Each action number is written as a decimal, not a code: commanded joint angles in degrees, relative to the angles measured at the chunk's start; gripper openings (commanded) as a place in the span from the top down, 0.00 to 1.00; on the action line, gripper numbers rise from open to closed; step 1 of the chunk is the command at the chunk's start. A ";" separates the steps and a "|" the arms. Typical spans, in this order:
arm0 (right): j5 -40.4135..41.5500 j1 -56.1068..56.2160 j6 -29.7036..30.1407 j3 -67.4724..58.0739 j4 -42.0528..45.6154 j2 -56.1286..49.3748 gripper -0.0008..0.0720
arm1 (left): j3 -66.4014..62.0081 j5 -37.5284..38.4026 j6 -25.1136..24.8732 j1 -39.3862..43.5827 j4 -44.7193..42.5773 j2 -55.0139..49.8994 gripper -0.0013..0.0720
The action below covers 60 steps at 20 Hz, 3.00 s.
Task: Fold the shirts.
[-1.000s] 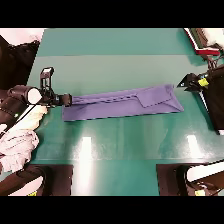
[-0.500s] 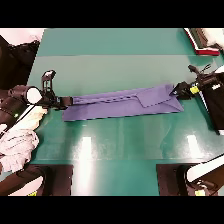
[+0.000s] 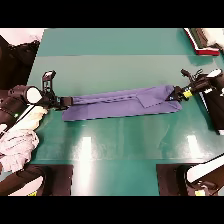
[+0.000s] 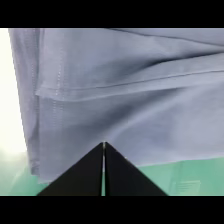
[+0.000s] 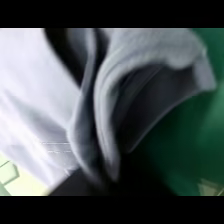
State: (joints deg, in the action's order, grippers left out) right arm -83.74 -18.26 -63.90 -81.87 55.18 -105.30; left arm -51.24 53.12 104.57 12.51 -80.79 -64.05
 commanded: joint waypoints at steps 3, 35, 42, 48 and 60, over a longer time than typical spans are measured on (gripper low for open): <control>3.89 2.47 4.37 0.09 -0.26 5.81 0.97 | -0.07 -4.11 -4.81 0.02 11.45 -0.07 0.94; 5.68 42.86 -7.67 -24.37 -14.53 12.57 0.97 | -40.30 12.59 -12.00 4.22 -5.55 -15.30 0.94; 12.26 51.78 -7.67 -29.22 -14.60 2.29 0.97 | -40.30 17.31 -12.04 -4.11 -12.41 -1.88 0.94; 18.67 56.39 -7.61 -29.20 -14.60 -3.69 0.96 | -40.46 21.24 -12.00 -4.11 -13.49 -0.87 0.94; 28.85 62.10 0.28 -29.18 -11.91 -1.95 0.13 | -40.46 24.39 -12.00 -4.11 -13.31 -0.90 0.94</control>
State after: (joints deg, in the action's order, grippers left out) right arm -53.28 45.30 -62.22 -111.09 37.93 -109.47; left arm -91.66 75.96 92.58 8.47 -94.08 -64.97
